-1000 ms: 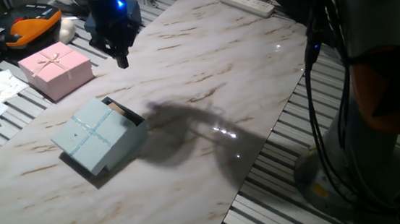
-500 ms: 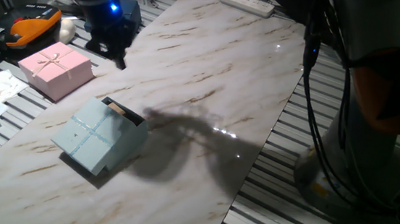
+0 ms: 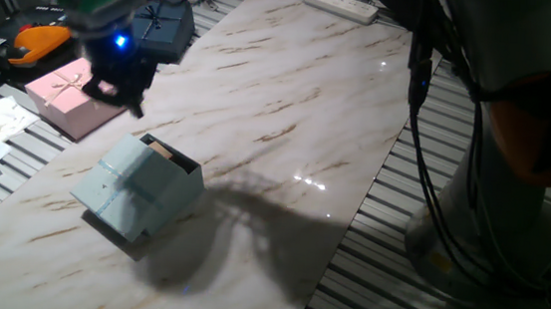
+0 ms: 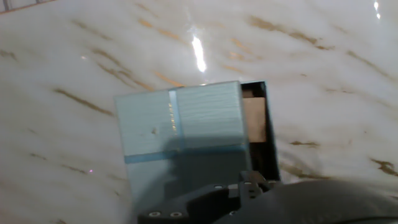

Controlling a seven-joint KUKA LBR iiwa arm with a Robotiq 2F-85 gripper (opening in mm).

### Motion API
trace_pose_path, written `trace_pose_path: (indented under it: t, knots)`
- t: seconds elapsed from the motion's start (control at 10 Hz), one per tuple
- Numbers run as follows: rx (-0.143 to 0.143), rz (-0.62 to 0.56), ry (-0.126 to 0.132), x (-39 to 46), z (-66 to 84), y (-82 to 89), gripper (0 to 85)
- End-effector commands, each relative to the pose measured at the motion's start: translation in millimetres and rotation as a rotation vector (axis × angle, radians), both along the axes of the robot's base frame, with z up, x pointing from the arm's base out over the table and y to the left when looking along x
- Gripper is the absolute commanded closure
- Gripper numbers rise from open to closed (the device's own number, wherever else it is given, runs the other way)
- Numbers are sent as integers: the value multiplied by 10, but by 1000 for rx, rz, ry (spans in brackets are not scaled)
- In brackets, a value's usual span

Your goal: Slide the outer casing onto the gift box

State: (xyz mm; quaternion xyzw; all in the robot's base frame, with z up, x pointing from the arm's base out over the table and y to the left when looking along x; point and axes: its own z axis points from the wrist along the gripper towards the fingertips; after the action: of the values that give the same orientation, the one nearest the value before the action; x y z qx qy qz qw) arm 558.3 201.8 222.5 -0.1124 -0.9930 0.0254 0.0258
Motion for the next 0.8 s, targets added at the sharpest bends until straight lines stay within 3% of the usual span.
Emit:
trace_pose_path:
  t: [0.0, 0.3, 0.7]
  knots:
    - [6, -17, -3, 9, -64, 394, 850]
    - [11, -95, -18, 7, -297, 771, 850]
    - [31, -161, -40, 17, -508, 1035, 850]
